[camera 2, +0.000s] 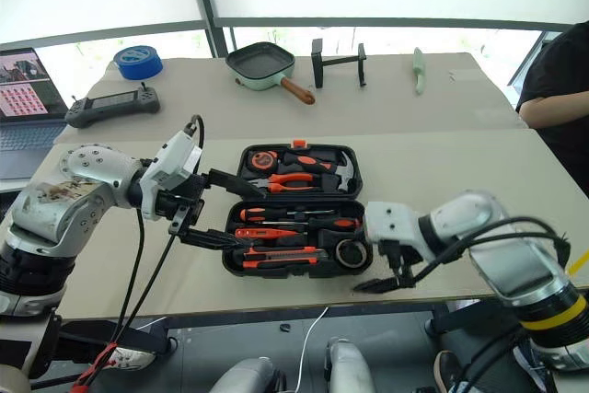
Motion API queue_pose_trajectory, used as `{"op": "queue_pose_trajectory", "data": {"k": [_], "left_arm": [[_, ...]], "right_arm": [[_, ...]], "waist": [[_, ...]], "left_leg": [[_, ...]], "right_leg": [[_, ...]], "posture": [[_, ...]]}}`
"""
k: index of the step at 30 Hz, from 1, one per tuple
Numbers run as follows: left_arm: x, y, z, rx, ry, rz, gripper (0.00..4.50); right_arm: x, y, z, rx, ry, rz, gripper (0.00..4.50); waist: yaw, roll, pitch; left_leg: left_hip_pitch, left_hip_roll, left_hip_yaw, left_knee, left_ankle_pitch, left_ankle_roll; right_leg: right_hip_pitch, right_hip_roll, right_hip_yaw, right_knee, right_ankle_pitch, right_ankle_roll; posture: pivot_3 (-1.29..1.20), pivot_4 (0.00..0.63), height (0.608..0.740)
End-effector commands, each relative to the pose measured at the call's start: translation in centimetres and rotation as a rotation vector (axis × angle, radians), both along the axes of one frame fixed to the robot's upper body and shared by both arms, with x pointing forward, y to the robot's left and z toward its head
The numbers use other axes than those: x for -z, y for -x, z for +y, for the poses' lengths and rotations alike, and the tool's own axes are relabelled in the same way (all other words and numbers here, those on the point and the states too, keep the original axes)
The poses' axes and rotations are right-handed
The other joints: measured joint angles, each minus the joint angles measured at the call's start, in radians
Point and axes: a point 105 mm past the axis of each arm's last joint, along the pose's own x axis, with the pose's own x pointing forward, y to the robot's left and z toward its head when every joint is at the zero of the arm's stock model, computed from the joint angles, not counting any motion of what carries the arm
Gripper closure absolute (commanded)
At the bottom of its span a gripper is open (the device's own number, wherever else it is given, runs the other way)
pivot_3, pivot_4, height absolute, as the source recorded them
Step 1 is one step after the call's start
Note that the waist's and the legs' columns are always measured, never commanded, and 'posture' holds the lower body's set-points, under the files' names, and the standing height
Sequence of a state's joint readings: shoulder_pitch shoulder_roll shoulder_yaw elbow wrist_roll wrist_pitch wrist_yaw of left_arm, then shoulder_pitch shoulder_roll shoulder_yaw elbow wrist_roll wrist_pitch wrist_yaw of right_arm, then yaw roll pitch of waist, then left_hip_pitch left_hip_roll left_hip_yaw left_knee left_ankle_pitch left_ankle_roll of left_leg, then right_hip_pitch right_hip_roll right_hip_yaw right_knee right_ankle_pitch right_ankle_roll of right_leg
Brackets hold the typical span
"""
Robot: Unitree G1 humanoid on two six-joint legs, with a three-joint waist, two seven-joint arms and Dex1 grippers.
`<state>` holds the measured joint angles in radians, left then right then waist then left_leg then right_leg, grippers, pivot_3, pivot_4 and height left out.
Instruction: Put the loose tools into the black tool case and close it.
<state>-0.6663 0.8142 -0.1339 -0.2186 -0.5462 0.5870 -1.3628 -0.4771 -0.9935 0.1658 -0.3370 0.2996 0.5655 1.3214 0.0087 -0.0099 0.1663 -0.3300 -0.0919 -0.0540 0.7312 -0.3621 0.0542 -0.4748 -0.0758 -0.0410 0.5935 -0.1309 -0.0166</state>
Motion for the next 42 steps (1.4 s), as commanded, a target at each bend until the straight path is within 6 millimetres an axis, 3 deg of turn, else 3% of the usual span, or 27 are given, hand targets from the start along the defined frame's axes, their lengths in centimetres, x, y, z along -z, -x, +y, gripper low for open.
{"op": "queue_pose_trajectory", "data": {"k": [1, 3, 4, 7, 10, 14, 21, 24, 33, 42], "left_arm": [[0.8, -2.5, 2.8, -0.202, -0.026, -0.057, 0.0], [2.3, -4.2, 5.4, -0.354, -0.055, -0.068, 0.54], [2.9, -4.7, 6.4, -0.402, -0.07, -0.072, 0.86], [5.3, -5.4, 8.3, -0.486, -0.14, -0.069, 1.88], [7.3, -5.6, 8.5, -0.494, -0.19, -0.066, 2.92], [8.5, -5.8, 6.9, -0.472, -0.181, -0.049, 4.37], [9.2, -4.3, 3.4, -0.342, -0.15, 0.02, 4.45], [9.3, -2.9, 3.2, -0.278, -0.164, 0.007, 4.45], [9.3, -0.2, 3.7, -0.227, -0.153, 0.052, 4.45], [10.0, 0.6, 4.7, -0.31, -0.151, 0.088, 4.45]], "right_arm": [[-2.0, -2.1, -1.9, 0.192, -0.121, -0.029, 0.32], [-2.3, -3.5, -3.4, 0.329, -0.196, -0.02, 0.82], [-2.1, -4.1, -4.2, 0.382, -0.209, -0.022, 1.27], [-0.6, -5.6, -6.1, 0.485, -0.171, -0.058, 2.23], [1.1, -6.4, -6.8, 0.506, -0.124, -0.068, 3.25], [2.6, -7.3, -6.0, 0.469, -0.093, -0.084, 4.49], [2.6, -6.7, -1.8, 0.273, -0.139, -0.074, 4.5], [2.0, -4.5, -0.9, 0.138, -0.176, -0.064, 4.5], [3.9, -0.2, -1.6, 0.053, -0.13, -0.015, 4.5], [4.6, -1.0, -4.2, 0.234, -0.09, -0.078, 4.5]], "waist": [[0.002, 0.0, 0.0], [0.002, 0.0, 0.0], [0.002, 0.0, 0.0], [0.002, 0.0, 0.0], [0.005, 0.0, 0.0], [0.003, 0.0, 0.0], [-0.002, 0.0, 0.0], [-0.002, 0.0, 0.0], [0.003, 0.0, 0.0], [0.004, 0.0, 0.0]], "left_leg": [[0.0, 0.0, 0.0, 0.0, 0.0, 0.0], [0.0, 0.0, 0.0, 0.0, 0.0, 0.0], [0.0, 0.0, 0.0, 0.0, 0.0, 0.0], [0.0, 0.0, 0.001, -0.001, 0.0, 0.0], [-0.001, -0.001, 0.001, -0.001, 0.0, 0.0], [-0.001, -0.001, 0.001, 0.0, 0.0, 0.0], [-0.001, -0.001, 0.001, -0.001, 0.0, 0.0], [-0.002, -0.001, 0.001, -0.001, 0.0, 0.0], [-0.005, -0.001, 0.001, 0.0, 0.0, 0.0], [-0.003, 0.0, 0.002, 0.0, 0.0, 0.0]], "right_leg": [[0.0, 0.0, 0.0, 0.0, 0.0, 0.0], [0.0, 0.0, 0.0, 0.0, 0.0, 0.0], [0.0, 0.0, 0.0, 0.0, 0.0, 0.0], [-0.001, 0.0, 0.0, 0.0, 0.0, 0.0], [-0.001, 0.0, 0.0, 0.0, 0.0, 0.0], [-0.001, -0.001, 0.0, 0.0, 0.0, 0.0], [-0.002, 0.0, 0.0, 0.0, 0.0, 0.0], [-0.002, 0.0, 0.0, 0.001, 0.0, 0.0], [-0.006, 0.0, 0.0, 0.0, 0.0, 0.0], [-0.004, 0.0, 0.001, 0.001, 0.0, 0.0]], "posture": [[0.0, 0.15, 0.74], [0.0, 0.15, 0.74], [0.0, 0.15, 0.74], [0.0, 0.15, 0.74], [0.0, 0.15, 0.74], [0.0, 0.15, 0.74], [0.0, 0.15, 0.74], [0.0, 0.15, 0.74], [0.0, 0.15, 0.74], [0.0, 0.15, 0.74]]}}
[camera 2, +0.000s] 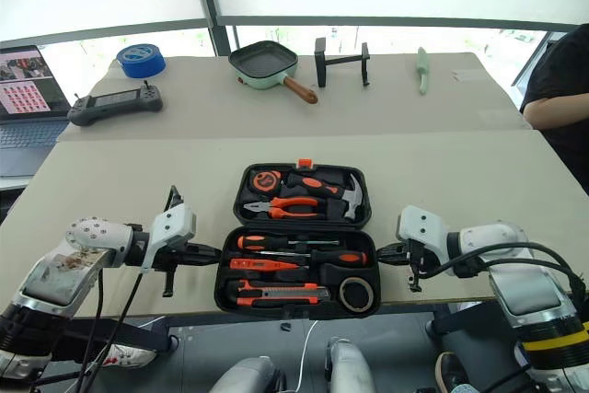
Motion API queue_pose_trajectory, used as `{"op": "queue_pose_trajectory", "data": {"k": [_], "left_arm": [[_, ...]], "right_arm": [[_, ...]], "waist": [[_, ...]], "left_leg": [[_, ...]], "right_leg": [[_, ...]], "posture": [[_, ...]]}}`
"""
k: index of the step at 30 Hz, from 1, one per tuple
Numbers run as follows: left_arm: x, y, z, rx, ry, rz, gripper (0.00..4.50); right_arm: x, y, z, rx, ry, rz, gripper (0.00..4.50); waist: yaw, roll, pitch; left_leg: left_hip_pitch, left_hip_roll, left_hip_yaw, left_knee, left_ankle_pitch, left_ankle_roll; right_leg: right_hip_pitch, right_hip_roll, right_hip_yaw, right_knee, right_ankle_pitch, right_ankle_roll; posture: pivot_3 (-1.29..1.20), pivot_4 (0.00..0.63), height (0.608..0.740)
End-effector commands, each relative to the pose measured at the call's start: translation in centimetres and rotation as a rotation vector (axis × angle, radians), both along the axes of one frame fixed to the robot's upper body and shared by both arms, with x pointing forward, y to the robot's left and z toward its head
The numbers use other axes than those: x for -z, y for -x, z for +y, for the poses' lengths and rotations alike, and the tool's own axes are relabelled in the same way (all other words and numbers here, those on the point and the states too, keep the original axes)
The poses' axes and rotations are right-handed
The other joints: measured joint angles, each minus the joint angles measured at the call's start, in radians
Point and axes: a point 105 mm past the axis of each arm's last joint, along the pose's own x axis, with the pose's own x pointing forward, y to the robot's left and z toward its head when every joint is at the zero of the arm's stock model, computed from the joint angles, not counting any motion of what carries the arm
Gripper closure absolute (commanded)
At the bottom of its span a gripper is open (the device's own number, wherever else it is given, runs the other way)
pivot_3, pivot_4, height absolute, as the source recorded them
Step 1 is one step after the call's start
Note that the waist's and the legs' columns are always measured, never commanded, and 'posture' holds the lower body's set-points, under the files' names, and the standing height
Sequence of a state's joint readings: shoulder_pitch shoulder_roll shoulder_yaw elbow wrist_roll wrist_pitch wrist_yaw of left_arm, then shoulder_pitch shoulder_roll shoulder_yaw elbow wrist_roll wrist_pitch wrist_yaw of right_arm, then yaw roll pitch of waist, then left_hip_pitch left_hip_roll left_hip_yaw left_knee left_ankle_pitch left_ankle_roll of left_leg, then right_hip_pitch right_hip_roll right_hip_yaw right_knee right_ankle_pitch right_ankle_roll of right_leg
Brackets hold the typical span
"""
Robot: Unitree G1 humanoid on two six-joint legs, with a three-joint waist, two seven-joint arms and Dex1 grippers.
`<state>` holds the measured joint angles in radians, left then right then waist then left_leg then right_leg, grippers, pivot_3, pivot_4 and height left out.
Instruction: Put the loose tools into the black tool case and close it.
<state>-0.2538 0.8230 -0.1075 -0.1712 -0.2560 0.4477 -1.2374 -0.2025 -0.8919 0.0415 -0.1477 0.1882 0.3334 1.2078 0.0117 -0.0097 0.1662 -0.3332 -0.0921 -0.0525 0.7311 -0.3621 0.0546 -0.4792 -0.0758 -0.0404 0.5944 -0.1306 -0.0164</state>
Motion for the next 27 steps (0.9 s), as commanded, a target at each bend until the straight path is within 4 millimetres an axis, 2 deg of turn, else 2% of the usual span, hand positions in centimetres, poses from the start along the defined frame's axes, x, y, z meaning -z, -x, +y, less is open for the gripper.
{"op": "queue_pose_trajectory", "data": {"k": [1, 3, 4, 6, 7, 9, 12, 16, 20, 25, 27], "left_arm": [[-1.2, 0.1, -0.8, 0.011, 0.052, -0.043, 4.45], [-1.0, -0.6, 0.2, -0.047, 0.038, -0.042, 4.45], [-0.9, -1.2, 1.1, -0.095, 0.025, -0.036, 4.22], [-1.0, -2.1, 2.7, -0.166, 0.01, -0.02, 3.79], [-1.5, -3.2, 3.9, -0.25, 0.024, 0.0, 3.46], [-2.8, -5.0, 5.1, -0.366, 0.086, 0.045, 2.7], [-4.2, -6.5, 4.6, -0.44, 0.187, 0.154, 1.67], [-4.9, -8.4, 2.5, -0.509, 0.263, 0.26, 0.31], [-4.7, -10.0, 0.2, -0.544, 0.294, 0.341, 0.31], [-4.0, -10.8, -1.0, -0.555, 0.28, 0.343, 0.31], [-3.6, -11.1, -1.2, -0.568, 0.281, 0.339, 0.83]], "right_arm": [[-1.3, -0.6, -0.1, 0.029, -0.015, -0.086, 4.5], [-1.6, -1.0, -1.0, 0.076, -0.011, -0.089, 4.5], [-1.7, -1.1, -1.5, 0.105, -0.014, -0.076, 4.5], [-2.0, -1.2, -2.5, 0.157, -0.013, -0.043, 3.92], [-2.2, -1.4, -3.0, 0.185, -0.02, -0.025, 3.79], [-3.1, -2.2, -3.5, 0.251, -0.065, -0.018, 3.11], [-4.7, -4.3, -3.3, 0.383, -0.212, 0.02, 2.08], [-5.4, -6.3, -2.0, 0.491, -0.325, 0.113, 0.79], [-5.1, -8.4, -0.5, 0.581, -0.377, 0.195, 0.79], [-4.5, -9.7, 0.0, 0.647, -0.378, 0.227, 0.79], [-4.2, -9.8, 0.3, 0.65, -0.361, 0.233, 1.29]], "waist": [[0.001, 0.0, 0.0], [0.001, 0.0, 0.0], [0.001, 0.0, 0.0], [0.001, 0.0, 0.0], [0.001, 0.0, 0.0], [0.0, 0.0, 0.0], [-0.001, 0.0, 0.0], [-0.001, -0.001, -0.001], [-0.003, -0.001, -0.001], [-0.007, -0.001, -0.001], [-0.008, -0.001, -0.001]], "left_leg": [[0.0, 0.0, 0.0, 0.0, 0.0, 0.0], [0.0, 0.0, 0.0, 0.0, 0.0, 0.0], [0.0, 0.0, 0.0, 0.0, 0.0, 0.0], [0.001, 0.0, 0.0, 0.0, 0.0, 0.0], [0.002, 0.0, 0.0, 0.0, 0.0, 0.0], [0.002, 0.0, 0.0, 0.0, 0.0, 0.0], [0.003, 0.0, 0.0, 0.0, 0.0, 0.0], [0.003, 0.0, 0.0, 0.0, 0.0, 0.0], [0.0, 0.0, -0.001, 0.001, 0.0, 0.001], [-0.001, -0.001, -0.001, 0.002, 0.0, 0.0], [-0.001, -0.001, -0.001, 0.002, 0.0, 0.0]], "right_leg": [[0.0, 0.0, 0.0, 0.0, 0.0, 0.0], [0.0, 0.0, 0.0, 0.0, 0.0, 0.0], [0.0, 0.0, 0.0, 0.0, 0.0, 0.0], [0.002, 0.0, 0.0, 0.0, 0.0, 0.0], [0.002, 0.0, 0.0, 0.0, 0.0, 0.0], [0.002, 0.0, 0.0, 0.0, 0.0, 0.0], [0.003, 0.0, 0.0, 0.0, 0.001, -0.001], [0.004, 0.0, 0.0, 0.0, 0.001, -0.001], [0.003, 0.0, -0.001, 0.002, 0.002, 0.0], [0.001, 0.0, -0.001, 0.002, 0.002, 0.0], [0.001, 0.0, -0.001, 0.002, 0.002, 0.0]], "posture": [[0.0, 0.15, 0.74], [0.0, 0.15, 0.74], [0.0, 0.15, 0.74], [0.0, 0.15, 0.74], [0.0, 0.15, 0.74], [0.0, 0.15, 0.74], [0.0, 0.15, 0.74], [0.0, 0.15, 0.74], [0.0, 0.15, 0.74], [0.0, 0.15, 0.74], [0.0, 0.15, 0.74]]}}
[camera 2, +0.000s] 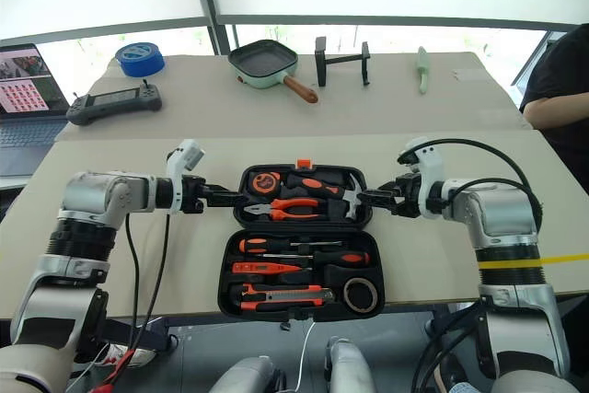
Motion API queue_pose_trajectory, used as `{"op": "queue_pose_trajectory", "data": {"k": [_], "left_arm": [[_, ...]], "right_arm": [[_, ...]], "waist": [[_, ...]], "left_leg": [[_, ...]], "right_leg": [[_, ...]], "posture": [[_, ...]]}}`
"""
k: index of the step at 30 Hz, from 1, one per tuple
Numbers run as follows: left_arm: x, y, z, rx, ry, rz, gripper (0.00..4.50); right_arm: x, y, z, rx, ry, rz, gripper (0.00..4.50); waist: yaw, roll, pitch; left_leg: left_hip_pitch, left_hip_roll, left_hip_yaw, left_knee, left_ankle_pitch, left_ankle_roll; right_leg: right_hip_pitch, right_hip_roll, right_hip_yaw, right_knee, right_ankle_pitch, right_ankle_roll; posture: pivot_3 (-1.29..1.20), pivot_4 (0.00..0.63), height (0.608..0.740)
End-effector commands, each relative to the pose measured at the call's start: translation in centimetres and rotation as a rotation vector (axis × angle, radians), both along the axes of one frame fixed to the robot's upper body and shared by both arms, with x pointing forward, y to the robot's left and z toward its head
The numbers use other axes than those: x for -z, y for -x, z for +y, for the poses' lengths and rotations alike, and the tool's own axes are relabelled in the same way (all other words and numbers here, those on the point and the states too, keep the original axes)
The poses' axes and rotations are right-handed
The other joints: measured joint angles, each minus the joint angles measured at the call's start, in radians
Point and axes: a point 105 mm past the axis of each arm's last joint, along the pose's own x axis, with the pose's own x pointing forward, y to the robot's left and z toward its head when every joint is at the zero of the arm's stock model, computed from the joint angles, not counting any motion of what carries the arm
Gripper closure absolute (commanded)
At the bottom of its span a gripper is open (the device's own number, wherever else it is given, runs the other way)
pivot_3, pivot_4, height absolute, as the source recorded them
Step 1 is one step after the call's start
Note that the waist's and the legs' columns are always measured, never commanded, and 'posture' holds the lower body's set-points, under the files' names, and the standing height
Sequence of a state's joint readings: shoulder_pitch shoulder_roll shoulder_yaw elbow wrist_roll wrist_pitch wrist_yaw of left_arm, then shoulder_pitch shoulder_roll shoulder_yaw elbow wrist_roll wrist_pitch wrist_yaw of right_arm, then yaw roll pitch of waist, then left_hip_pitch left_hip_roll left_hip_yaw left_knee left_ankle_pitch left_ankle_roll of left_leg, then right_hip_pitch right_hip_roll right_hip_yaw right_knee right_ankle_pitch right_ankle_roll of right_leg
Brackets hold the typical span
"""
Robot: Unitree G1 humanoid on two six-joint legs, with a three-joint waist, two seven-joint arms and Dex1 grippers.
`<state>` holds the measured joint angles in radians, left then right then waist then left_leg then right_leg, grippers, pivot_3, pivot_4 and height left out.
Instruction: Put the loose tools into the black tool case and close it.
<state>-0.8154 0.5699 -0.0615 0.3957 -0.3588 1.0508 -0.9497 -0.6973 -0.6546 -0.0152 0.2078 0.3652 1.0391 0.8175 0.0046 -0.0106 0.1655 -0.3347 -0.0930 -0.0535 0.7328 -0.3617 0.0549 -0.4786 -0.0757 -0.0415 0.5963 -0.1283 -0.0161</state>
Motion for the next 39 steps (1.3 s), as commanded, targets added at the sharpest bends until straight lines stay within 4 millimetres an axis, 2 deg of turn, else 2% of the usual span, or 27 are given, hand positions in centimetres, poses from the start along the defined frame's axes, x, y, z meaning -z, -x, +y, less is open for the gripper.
{"op": "queue_pose_trajectory", "data": {"k": [1, 9, 10, 11, 14, 17, 19, 23, 26, 28, 31, 36, 39], "left_arm": [[-0.5, -0.7, -0.3, -0.022, -0.004, -0.035, 1.03], [-0.4, -0.4, -0.3, -0.031, 0.028, -0.034, 3.88], [-0.4, -0.4, -0.3, -0.031, 0.03, -0.034, 4.14], [-0.4, -0.3, -0.3, -0.031, 0.033, -0.033, 4.47], [-0.6, -0.1, -0.5, -0.015, 0.032, -0.05, 4.49], [-1.6, -0.1, -1.1, 0.015, 0.044, -0.117, 4.49], [-3.2, -0.8, -1.5, 0.008, 0.059, -0.224, 4.49], [-6.6, -1.6, -2.6, 0.04, 0.057, -0.474, 4.49], [-8.0, -1.3, -3.2, 0.077, 0.046, -0.629, 4.49], [-8.0, -0.9, -3.4, 0.093, 0.03, -0.694, 4.49], [-6.9, -0.1, -3.2, 0.121, -0.046, -0.791, 4.49], [-5.6, 1.0, -2.1, 0.102, -0.193, -0.993, 4.49], [-5.9, 1.3, -1.0, 0.019, -0.25, -1.107, 4.49]], "right_arm": [[-0.5, -0.4, 0.1, 0.018, 0.029, -0.012, 1.49], [0.2, -0.1, 0.9, -0.01, 0.062, -0.015, 4.25], [0.2, -0.2, 0.9, -0.008, 0.062, -0.019, 4.5], [0.1, -0.2, 0.9, -0.002, 0.061, -0.024, 4.5], [-0.4, -0.6, 1.1, 0.016, 0.047, -0.044, 4.5], [-1.8, -1.4, 1.5, 0.033, 0.038, -0.112, 4.5], [-3.2, -2.1, 1.7, 0.048, 0.043, -0.195, 4.5], [-7.4, -3.8, 1.9, 0.134, -0.005, -0.418, 4.5], [-8.4, -3.7, 2.3, 0.106, 0.055, -0.558, 4.5], [-8.4, -3.3, 2.5, 0.086, 0.081, -0.624, 4.5], [-7.6, -2.6, 2.3, 0.08, 0.13, -0.706, 4.5], [-5.4, -0.5, 1.2, 0.094, 0.227, -0.84, 4.5], [-3.8, 1.2, 0.2, 0.091, 0.299, -0.906, 4.5]], "waist": [[-0.001, 0.0, 0.0], [-0.005, 0.0, -0.002], [-0.004, 0.0, -0.003], [-0.004, 0.0, -0.003], [-0.007, 0.0, -0.006], [-0.01, 0.0, -0.006], [-0.011, 0.0, -0.006], [-0.008, 0.0, -0.005], [-0.006, 0.0, -0.005], [-0.01, 0.0, -0.005], [-0.019, 0.0, -0.005], [-0.016, 0.0, -0.006], [-0.013, 0.0, -0.006]], "left_leg": [[0.0, 0.0, 0.0, 0.0, 0.0, 0.0], [0.003, 0.0, 0.0, 0.002, 0.0, 0.0], [0.004, 0.0, 0.0, 0.003, 0.0, 0.0], [0.004, 0.0, 0.0, 0.003, 0.0, 0.0], [0.006, 0.0, 0.0, 0.003, 0.0, 0.0], [0.006, 0.0, 0.0, 0.002, 0.0, 0.0], [0.006, 0.0, 0.0, 0.003, 0.0, 0.0], [0.004, -0.001, 0.0, 0.003, 0.0, -0.001], [-0.002, -0.001, 0.0, 0.003, 0.0, -0.001], [-0.003, -0.002, 0.001, 0.003, 0.0, -0.001], [-0.005, -0.003, 0.002, 0.003, 0.0, -0.001], [-0.002, -0.003, 0.003, 0.002, 0.0, -0.001], [0.0, -0.003, 0.003, 0.002, 0.0, -0.001]], "right_leg": [[0.0, 0.0, 0.0, 0.0, 0.0, 0.0], [0.003, -0.001, 0.001, -0.001, 0.0, 0.0], [0.004, -0.001, 0.001, -0.001, 0.0, 0.0], [0.005, -0.001, 0.001, -0.001, 0.0, 0.0], [0.005, -0.001, 0.001, -0.001, 0.0, 0.0], [0.005, -0.001, 0.002, -0.001, 0.0, 0.0], [0.005, -0.001, 0.002, -0.001, 0.0, 0.0], [0.004, -0.001, 0.001, -0.001, 0.001, 0.0], [-0.003, -0.001, 0.001, 0.001, 0.001, 0.0], [-0.008, -0.001, 0.001, 0.007, 0.001, -0.001], [-0.012, -0.002, 0.001, 0.01, 0.001, -0.001], [-0.01, -0.001, 0.002, 0.01, 0.001, -0.001], [-0.009, -0.001, 0.004, 0.006, 0.0, -0.001]], "posture": [[0.0, 0.15, 0.74], [0.0, 0.15, 0.74], [0.0, 0.15, 0.74], [0.0, 0.15, 0.74], [0.0, 0.15, 0.74], [0.0, 0.15, 0.74], [0.0, 0.15, 0.74], [0.0, 0.15, 0.74], [0.0, 0.15, 0.74], [0.0, 0.15, 0.74], [0.0, 0.15, 0.74], [0.0, 0.15, 0.74], [0.0, 0.15, 0.74]]}}
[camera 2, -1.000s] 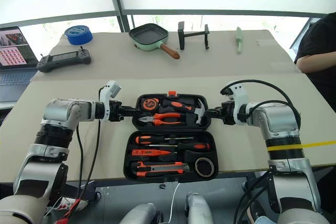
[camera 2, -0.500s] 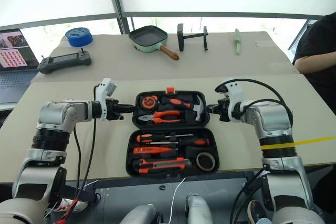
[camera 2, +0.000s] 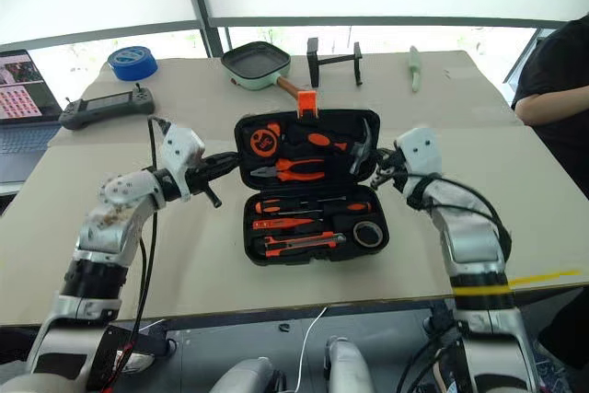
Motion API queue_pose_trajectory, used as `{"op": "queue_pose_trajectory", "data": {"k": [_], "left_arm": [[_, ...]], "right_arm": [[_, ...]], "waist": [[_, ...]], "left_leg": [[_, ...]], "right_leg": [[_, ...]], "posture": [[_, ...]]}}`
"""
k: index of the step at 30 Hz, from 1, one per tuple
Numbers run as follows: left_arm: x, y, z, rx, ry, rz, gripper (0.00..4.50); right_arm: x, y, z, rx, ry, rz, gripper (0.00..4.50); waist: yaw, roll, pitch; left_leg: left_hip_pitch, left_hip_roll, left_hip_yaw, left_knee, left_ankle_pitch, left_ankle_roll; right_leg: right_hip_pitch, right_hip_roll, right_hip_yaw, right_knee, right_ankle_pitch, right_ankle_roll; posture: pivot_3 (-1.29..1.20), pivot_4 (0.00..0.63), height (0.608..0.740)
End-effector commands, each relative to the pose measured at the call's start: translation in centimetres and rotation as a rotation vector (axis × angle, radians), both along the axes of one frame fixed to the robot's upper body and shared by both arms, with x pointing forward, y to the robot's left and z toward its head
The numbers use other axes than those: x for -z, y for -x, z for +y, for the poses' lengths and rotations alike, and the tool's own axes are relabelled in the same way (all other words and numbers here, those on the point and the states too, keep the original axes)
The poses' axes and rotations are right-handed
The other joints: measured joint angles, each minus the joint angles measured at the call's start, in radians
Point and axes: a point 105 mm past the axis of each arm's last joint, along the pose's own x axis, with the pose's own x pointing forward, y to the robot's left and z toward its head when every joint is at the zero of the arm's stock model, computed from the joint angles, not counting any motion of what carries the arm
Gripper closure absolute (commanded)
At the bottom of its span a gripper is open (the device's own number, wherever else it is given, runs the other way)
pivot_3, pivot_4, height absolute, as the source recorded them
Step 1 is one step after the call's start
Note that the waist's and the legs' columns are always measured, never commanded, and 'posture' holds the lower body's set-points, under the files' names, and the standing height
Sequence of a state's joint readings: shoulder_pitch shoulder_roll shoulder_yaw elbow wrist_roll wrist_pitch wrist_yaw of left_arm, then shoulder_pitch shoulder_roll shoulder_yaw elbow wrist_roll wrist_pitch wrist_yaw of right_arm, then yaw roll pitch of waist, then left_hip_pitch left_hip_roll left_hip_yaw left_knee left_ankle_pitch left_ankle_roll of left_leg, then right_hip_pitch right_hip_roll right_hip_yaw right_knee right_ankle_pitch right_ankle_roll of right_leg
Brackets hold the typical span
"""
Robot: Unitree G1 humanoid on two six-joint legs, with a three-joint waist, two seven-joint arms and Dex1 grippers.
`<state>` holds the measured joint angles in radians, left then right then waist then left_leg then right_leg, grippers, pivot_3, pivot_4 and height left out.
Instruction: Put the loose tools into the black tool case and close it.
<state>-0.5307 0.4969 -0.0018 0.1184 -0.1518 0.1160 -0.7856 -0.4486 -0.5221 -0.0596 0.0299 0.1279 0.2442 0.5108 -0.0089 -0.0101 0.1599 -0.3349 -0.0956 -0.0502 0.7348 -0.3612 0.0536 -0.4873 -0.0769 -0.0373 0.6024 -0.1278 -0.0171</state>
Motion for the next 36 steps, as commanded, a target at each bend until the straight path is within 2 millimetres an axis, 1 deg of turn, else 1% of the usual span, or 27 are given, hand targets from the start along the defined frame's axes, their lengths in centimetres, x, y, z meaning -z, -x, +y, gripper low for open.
{"op": "queue_pose_trajectory", "data": {"k": [1, 2, 4, 6, 7, 10, 11, 13, 14, 15, 16, 17, 19, 20, 21, 22, 23, 24, 25, 27, 28, 29, 31, 32, 33, 34, 36], "left_arm": [[-1.5, 0.8, 0.5, -0.063, -0.039, -0.193, 4.49], [-1.5, 1.1, 0.8, -0.081, -0.038, -0.212, 4.49], [-0.9, 1.9, 1.6, -0.109, -0.023, -0.188, 4.49], [-0.1, 3.1, 2.0, -0.106, -0.011, -0.15, 3.77], [0.2, 4.0, 2.2, -0.101, -0.012, -0.134, 3.58], [0.8, 5.3, 3.5, -0.145, 0.009, -0.071, 2.38], [1.2, 5.6, 4.1, -0.169, 0.019, -0.029, 2.18], [1.7, 6.2, 4.8, -0.186, 0.029, 0.032, 1.44], [2.5, 7.0, 5.6, -0.163, 0.01, 0.119, 1.11], [2.9, 7.6, 6.1, -0.143, -0.003, 0.179, 0.81], [3.0, 7.7, 7.1, -0.14, -0.017, 0.214, 0.33], [2.9, 7.7, 7.7, -0.141, -0.024, 0.231, 0.04], [2.5, 6.3, 8.8, -0.158, -0.035, 0.244, 0.04], [2.4, 5.2, 8.8, -0.145, -0.058, 0.243, 0.0], [2.2, 4.0, 8.6, -0.127, -0.093, 0.222, 0.0], [2.0, 2.9, 8.3, -0.115, -0.13, 0.199, 0.28], [2.0, 2.1, 8.2, -0.106, -0.157, 0.184, 0.59], [1.9, 0.9, 7.5, -0.081, -0.183, 0.163, 0.85], [1.9, -0.2, 6.8, -0.058, -0.207, 0.144, 1.22], [2.0, -1.8, 5.7, -0.031, -0.243, 0.129, 1.87], [2.0, -2.6, 4.6, -0.005, -0.25, 0.114, 2.26], [2.0, -3.3, 3.3, 0.023, -0.261, 0.107, 2.69], [2.3, -4.3, 0.7, 0.092, -0.298, 0.084, 3.32], [2.5, -4.5, -0.2, 0.118, -0.316, 0.079, 3.81], [2.6, -4.5, -1.0, 0.153, -0.338, 0.065, 3.99], [2.8, -4.4, -1.6, 0.184, -0.356, 0.052, 4.43], [3.2, -4.1, -2.7, 0.245, -0.375, 0.054, 4.43]], "right_arm": [[-0.1, 2.3, -0.4, -0.016, 0.108, -0.152, 4.5], [0.3, 3.0, -0.6, -0.023, 0.133, -0.168, 4.5], [1.2, 4.4, -1.2, -0.037, 0.152, -0.164, 4.5], [1.5, 5.8, -1.9, -0.048, 0.171, -0.162, 3.76], [1.4, 6.5, -2.4, -0.05, 0.173, -0.16, 3.53], [0.6, 8.8, -3.3, -0.069, 0.168, -0.153, 2.45], [1.1, 9.8, -3.2, -0.105, 0.185, -0.111, 2.19], [1.9, 11.1, -2.9, -0.163, 0.202, -0.039, 1.53], [2.6, 12.4, -3.0, -0.214, 0.2, 0.057, 1.2], [3.0, 13.4, -3.1, -0.248, 0.193, 0.123, 1.17], [3.4, 14.6, -2.9, -0.306, 0.182, 0.202, 1.17], [3.6, 15.4, -2.8, -0.345, 0.172, 0.252, 1.17], [3.8, 16.6, -2.6, -0.422, 0.147, 0.35, 1.17], [4.0, 17.0, -2.4, -0.457, 0.148, 0.39, 1.61], [4.2, 17.1, -2.1, -0.491, 0.152, 0.422, 1.74], [4.3, 17.2, -1.8, -0.517, 0.162, 0.439, 1.91], [4.3, 17.2, -1.6, -0.534, 0.168, 0.45, 2.41], [4.5, 16.9, -1.1, -0.556, 0.179, 0.453, 2.72], [4.6, 16.7, -0.7, -0.574, 0.189, 0.453, 3.04], [4.9, 16.3, -0.1, -0.6, 0.207, 0.462, 3.64], [5.2, 16.1, 0.4, -0.62, 0.234, 0.46, 3.99], [5.6, 15.8, 0.8, -0.64, 0.253, 0.465, 4.46], [6.4, 15.3, 1.7, -0.672, 0.291, 0.466, 4.5], [6.7, 15.1, 2.0, -0.682, 0.302, 0.468, 4.5], [6.9, 14.9, 2.2, -0.694, 0.315, 0.469, 4.5], [7.1, 14.7, 2.4, -0.7, 0.326, 0.469, 4.5], [7.3, 13.9, 2.8, -0.699, 0.345, 0.464, 4.5]], "waist": [[0.001, 0.0, 0.0], [0.002, 0.0, 0.0], [0.003, 0.0, 0.0], [0.003, 0.0, 0.0], [0.002, 0.0, 0.0], [0.001, 0.001, 0.0], [0.003, 0.001, 0.0], [0.008, 0.001, 0.0], [0.01, 0.001, 0.0], [0.01, 0.001, 0.0], [0.011, 0.0, 0.0], [0.014, 0.0, 0.0], [0.022, 0.0, 0.001], [0.024, 0.0, 0.001], [0.027, -0.001, 0.001], [0.034, -0.001, 0.0], [0.035, -0.002, 0.0], [0.035, -0.003, 0.0], [0.035, -0.003, -0.001], [0.035, -0.004, -0.001], [0.034, -0.004, -0.001], [0.034, -0.004, -0.001], [0.034, -0.004, 0.0], [0.033, -0.005, 0.0], [0.032, -0.006, 0.0], [0.03, -0.006, 0.0], [0.023, -0.006, 0.0]], "left_leg": [[0.001, 0.0, 0.0, 0.0, 0.0, 0.0], [0.002, 0.0, 0.0, -0.001, 0.0, 0.0], [0.004, 0.001, 0.0, -0.002, 0.0, 0.0], [0.006, 0.002, 0.0, -0.005, 0.0, 0.0], [0.006, 0.002, 0.0, -0.006, 0.0, 0.0], [0.007, 0.003, 0.001, -0.007, 0.0, 0.0], [0.007, 0.003, 0.001, -0.007, 0.0, 0.0], [0.008, 0.003, 0.0, -0.007, 0.0, 0.0], [0.013, 0.004, 0.0, -0.008, -0.001, 0.001], [0.016, 0.005, 0.0, -0.008, -0.002, 0.002], [0.018, 0.005, 0.0, -0.009, -0.003, 0.003], [0.022, 0.005, 0.0, -0.013, -0.003, 0.004], [0.026, 0.005, 0.0, -0.015, -0.004, 0.005], [0.028, 0.004, 0.0, -0.015, -0.004, 0.007], [0.029, 0.004, 0.0, -0.015, -0.005, 0.007], [0.029, 0.004, 0.0, -0.014, -0.005, 0.007], [0.03, 0.003, 0.0, -0.013, -0.005, 0.007], [0.03, 0.003, 0.001, -0.013, -0.004, 0.007], [0.03, 0.003, 0.001, -0.014, -0.004, 0.007], [0.03, 0.003, 0.001, -0.014, -0.004, 0.006], [0.029, 0.003, 0.001, -0.014, -0.004, 0.006], [0.028, 0.003, 0.001, -0.014, -0.004, 0.005], [0.026, 0.003, 0.0, -0.013, -0.004, 0.005], [0.023, 0.002, 0.0, -0.012, -0.004, 0.005], [0.022, 0.002, 0.0, -0.012, -0.004, 0.005], [0.019, 0.002, 0.0, -0.009, -0.004, 0.006], [0.016, 0.002, 0.0, -0.007, -0.004, 0.006]], "right_leg": [[0.001, 0.0, 0.0, -0.001, 0.0, 0.0], [0.003, 0.001, 0.001, -0.001, 0.0, 0.0], [0.005, 0.001, 0.001, -0.002, 0.0, 0.0], [0.007, 0.002, 0.002, -0.005, 0.0, 0.0], [0.007, 0.002, 0.002, -0.006, 0.0, 0.0], [0.008, 0.003, 0.002, -0.007, 0.0, 0.0], [0.008, 0.003, 0.002, -0.007, 0.0, 0.0], [0.011, 0.004, 0.002, -0.008, 0.0, 0.0], [0.016, 0.004, 0.001, -0.008, -0.001, 0.0], [0.02, 0.005, 0.001, -0.009, -0.001, 0.001], [0.021, 0.006, 0.001, -0.009, -0.002, 0.002], [0.024, 0.006, 0.001, -0.01, -0.003, 0.002], [0.027, 0.006, 0.0, -0.01, -0.005, 0.003], [0.03, 0.007, 0.0, -0.01, -0.008, 0.008], [0.031, 0.006, 0.0, -0.011, -0.009, 0.01], [0.032, 0.006, -0.001, -0.01, -0.009, 0.011], [0.033, 0.006, -0.002, -0.01, -0.009, 0.011], [0.033, 0.006, -0.002, -0.01, -0.008, 0.01], [0.033, 0.002, -0.001, -0.01, -0.005, 0.004], [0.031, 0.002, -0.002, -0.01, -0.004, 0.003], [0.03, 0.002, -0.002, -0.011, -0.004, 0.003], [0.029, 0.002, -0.001, -0.011, -0.004, 0.003], [0.028, 0.002, -0.003, -0.012, -0.004, 0.003], [0.027, 0.002, -0.003, -0.015, -0.004, 0.004], [0.027, 0.002, -0.003, -0.015, -0.004, 0.004], [0.026, 0.002, -0.004, -0.016, -0.003, 0.004], [0.023, 0.001, -0.003, -0.016, -0.003, 0.005]], "posture": [[0.0, 0.15, 0.74], [0.0, 0.15, 0.74], [0.0, 0.15, 0.74], [0.0, 0.15, 0.74], [0.0, 0.15, 0.74], [0.0, 0.15, 0.74], [0.0, 0.15, 0.74], [0.0, 0.15, 0.74], [0.0, 0.15, 0.74], [0.0, 0.15, 0.74], [0.0, 0.15, 0.74], [0.0, 0.15, 0.74], [0.0, 0.15, 0.74], [0.0, 0.15, 0.74], [0.0, 0.15, 0.74], [0.0, 0.15, 0.74], [0.0, 0.15, 0.74], [0.0, 0.15, 0.74], [0.0, 0.15, 0.74], [0.0, 0.15, 0.74], [0.0, 0.15, 0.74], [0.0, 0.15, 0.74], [0.0, 0.15, 0.74], [0.0, 0.15, 0.74], [0.0, 0.15, 0.74], [0.0, 0.15, 0.74], [0.0, 0.15, 0.74]]}}
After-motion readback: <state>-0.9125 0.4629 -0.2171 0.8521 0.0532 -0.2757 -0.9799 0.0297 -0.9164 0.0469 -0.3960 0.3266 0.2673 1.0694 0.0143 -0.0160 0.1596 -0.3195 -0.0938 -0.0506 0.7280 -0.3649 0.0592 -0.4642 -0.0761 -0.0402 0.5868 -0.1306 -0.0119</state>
